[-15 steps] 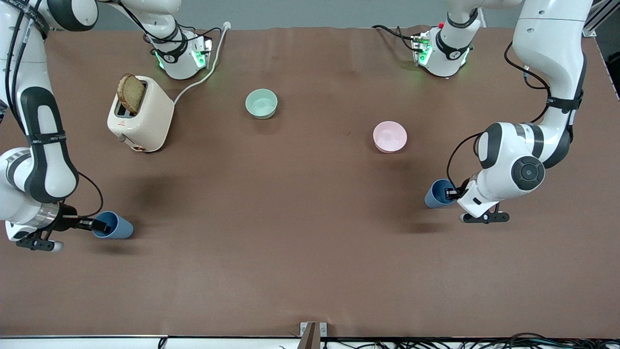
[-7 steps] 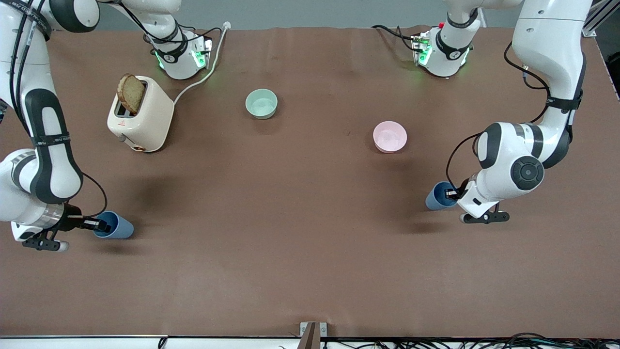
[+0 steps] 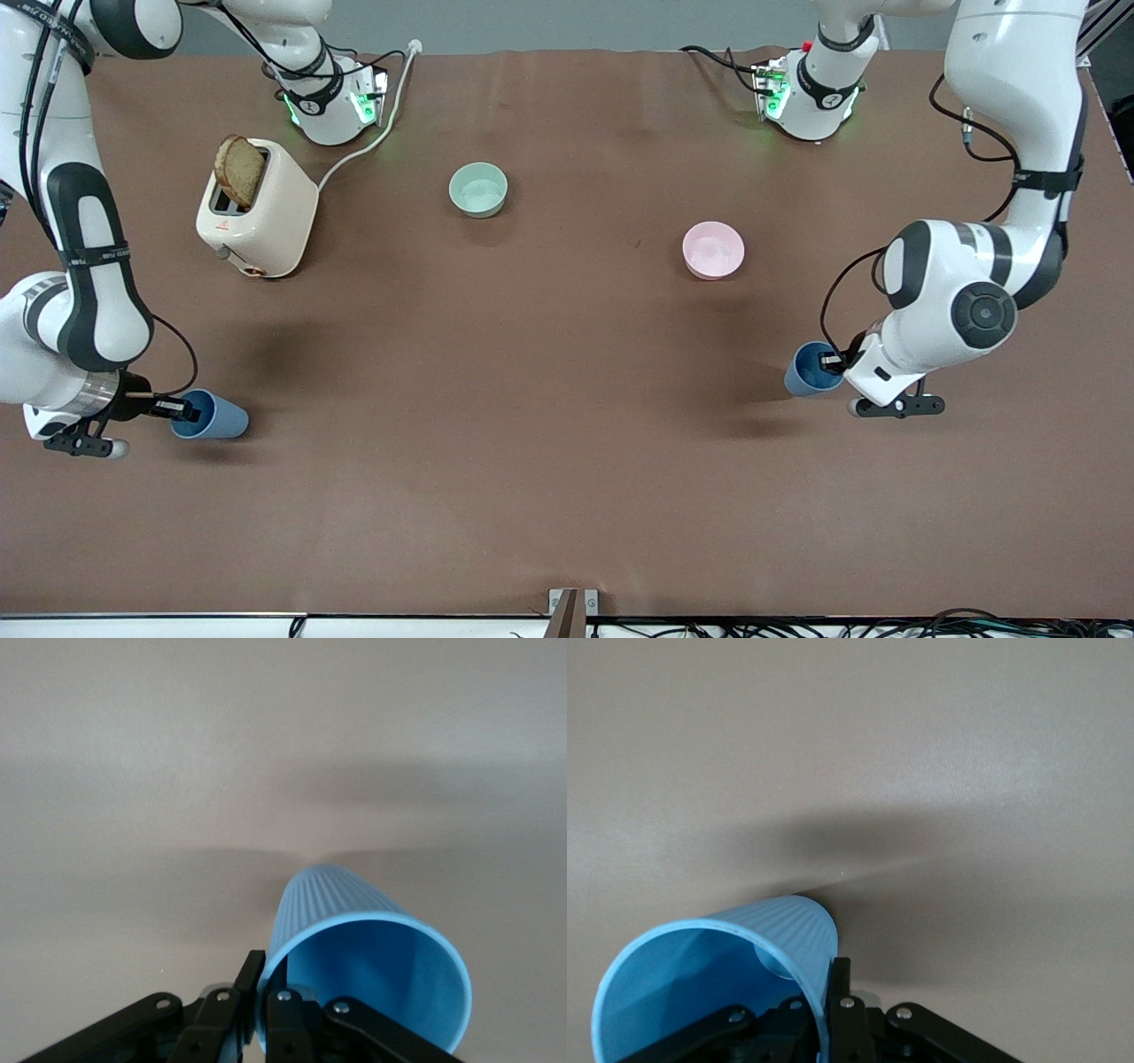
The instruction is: Stack blue cups with both arms
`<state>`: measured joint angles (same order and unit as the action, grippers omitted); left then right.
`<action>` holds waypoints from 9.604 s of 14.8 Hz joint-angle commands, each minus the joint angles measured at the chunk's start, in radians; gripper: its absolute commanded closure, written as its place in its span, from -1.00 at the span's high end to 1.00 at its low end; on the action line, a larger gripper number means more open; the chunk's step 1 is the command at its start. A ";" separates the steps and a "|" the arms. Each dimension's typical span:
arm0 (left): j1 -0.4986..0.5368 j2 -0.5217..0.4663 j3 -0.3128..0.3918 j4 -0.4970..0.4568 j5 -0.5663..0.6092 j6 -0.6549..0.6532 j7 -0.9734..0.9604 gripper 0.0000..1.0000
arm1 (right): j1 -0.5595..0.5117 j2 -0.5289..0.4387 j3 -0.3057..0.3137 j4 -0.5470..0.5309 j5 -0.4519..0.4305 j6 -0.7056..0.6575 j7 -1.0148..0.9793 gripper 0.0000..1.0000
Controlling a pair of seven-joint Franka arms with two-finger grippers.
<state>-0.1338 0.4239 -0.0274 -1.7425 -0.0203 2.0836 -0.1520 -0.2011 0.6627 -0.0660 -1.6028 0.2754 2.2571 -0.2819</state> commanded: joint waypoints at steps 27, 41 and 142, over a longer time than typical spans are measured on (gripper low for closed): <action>-0.438 0.355 -0.226 0.445 0.077 -0.017 0.138 -0.99 | 0.215 -0.654 -0.001 0.145 -0.269 -0.777 0.391 -0.99; -0.438 0.280 -0.233 0.445 0.088 -0.087 0.143 1.00 | 0.200 -0.630 -0.001 0.112 -0.252 -0.715 0.357 -0.99; 0.092 -0.290 0.030 0.333 0.016 -0.493 0.104 1.00 | 0.181 -0.750 -0.003 0.083 -0.260 -0.826 0.187 1.00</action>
<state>-0.0499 0.1425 0.0192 -1.4108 0.0038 1.6044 -0.0598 0.0018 -0.0679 -0.0874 -1.4906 0.0020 1.4180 -0.0775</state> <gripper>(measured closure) 0.000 0.000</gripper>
